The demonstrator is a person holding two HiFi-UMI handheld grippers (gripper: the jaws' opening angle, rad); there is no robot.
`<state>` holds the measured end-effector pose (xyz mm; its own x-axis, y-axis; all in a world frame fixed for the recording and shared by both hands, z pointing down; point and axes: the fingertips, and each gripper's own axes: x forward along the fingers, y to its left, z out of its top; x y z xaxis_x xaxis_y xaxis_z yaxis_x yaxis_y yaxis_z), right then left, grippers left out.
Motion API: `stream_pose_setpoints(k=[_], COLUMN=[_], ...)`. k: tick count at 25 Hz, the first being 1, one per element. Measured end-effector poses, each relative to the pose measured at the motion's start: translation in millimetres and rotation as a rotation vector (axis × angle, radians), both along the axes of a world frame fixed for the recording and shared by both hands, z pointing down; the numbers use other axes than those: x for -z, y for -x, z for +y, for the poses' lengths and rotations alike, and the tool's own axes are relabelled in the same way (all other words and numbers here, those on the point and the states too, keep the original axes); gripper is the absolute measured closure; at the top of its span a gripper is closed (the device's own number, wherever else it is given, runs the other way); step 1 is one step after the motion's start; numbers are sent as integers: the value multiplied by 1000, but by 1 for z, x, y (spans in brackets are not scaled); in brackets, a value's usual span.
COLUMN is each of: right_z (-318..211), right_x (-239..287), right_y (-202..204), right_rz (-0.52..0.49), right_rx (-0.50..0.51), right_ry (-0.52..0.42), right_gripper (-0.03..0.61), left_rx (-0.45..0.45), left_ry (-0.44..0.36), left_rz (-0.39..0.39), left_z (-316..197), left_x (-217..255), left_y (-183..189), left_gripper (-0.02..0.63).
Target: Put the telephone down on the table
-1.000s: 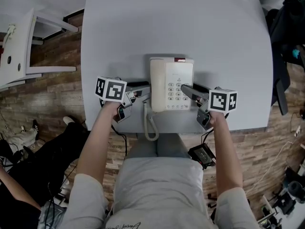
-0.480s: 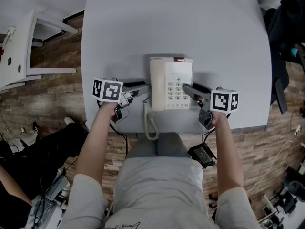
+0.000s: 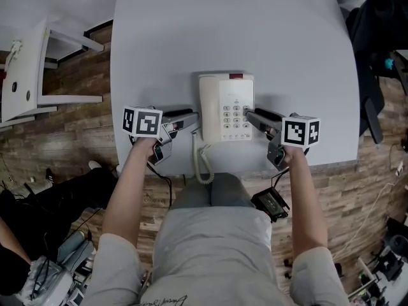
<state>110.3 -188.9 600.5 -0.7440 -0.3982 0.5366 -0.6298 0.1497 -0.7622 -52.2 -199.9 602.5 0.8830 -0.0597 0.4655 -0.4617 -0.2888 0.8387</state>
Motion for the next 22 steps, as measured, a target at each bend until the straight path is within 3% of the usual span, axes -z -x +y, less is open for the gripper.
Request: stream_pose_setpoints(k=[10,18,22], right_z=[17,34,44], right_x=[14,24,31], right_y=[-2,0,5], right_rz=[62,105,113], right_rx=[-7,-29,-21], right_ry=[-40,-78,-89], right_gripper=[458,554,571], left_rx=[4,14,7], left_ry=[-51,-88,-156], left_rz=[-35,-30,-37], left_z=[15,32,36], left_x=[15,28,39], left_y=[2,1,-1], left_gripper=[460,553,597])
